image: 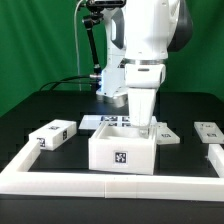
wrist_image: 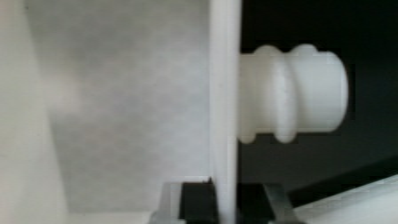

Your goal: Assemble cabinet

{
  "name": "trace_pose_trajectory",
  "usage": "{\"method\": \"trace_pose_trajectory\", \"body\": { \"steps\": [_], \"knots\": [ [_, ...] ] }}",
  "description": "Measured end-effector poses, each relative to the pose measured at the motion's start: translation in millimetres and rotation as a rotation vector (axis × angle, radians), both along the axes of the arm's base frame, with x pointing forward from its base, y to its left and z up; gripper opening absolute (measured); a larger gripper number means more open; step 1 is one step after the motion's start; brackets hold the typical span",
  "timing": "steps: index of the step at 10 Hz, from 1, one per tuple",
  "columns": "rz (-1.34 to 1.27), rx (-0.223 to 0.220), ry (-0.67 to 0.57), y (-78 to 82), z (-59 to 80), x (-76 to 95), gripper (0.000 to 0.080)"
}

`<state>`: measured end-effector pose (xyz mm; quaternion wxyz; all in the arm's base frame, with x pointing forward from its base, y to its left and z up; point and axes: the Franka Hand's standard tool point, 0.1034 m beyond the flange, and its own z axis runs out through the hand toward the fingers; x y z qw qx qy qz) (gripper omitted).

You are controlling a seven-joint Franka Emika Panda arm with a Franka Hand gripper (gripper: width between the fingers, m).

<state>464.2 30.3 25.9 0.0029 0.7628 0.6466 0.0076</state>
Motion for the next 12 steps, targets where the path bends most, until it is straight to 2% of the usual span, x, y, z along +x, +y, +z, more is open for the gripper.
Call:
{"method": "trace_pose_trajectory", "body": {
  "steps": [1,2,4,5,6,11,12],
  "knots": [
    [0.001,0.0,0.0,0.5,-0.1,0.0,0.0034],
    [0.022,0.005,-0.006,9.5,-0.2,4.4,0.0034],
    [0.066,0.011,-0.004,36.9,0.1,20.8,0.0034],
    [0.091,0.016,-0.012,52.8,0.4,34.4,0.0034],
    [0.104,0.019,-0.02,59.9,0.9,42.5,0.0034],
    [0.098,0.019,-0.018,58.9,0.6,42.0,0.0034],
    [0.098,0.023,-0.018,68.6,0.8,44.6,0.0034]
  ]
}}
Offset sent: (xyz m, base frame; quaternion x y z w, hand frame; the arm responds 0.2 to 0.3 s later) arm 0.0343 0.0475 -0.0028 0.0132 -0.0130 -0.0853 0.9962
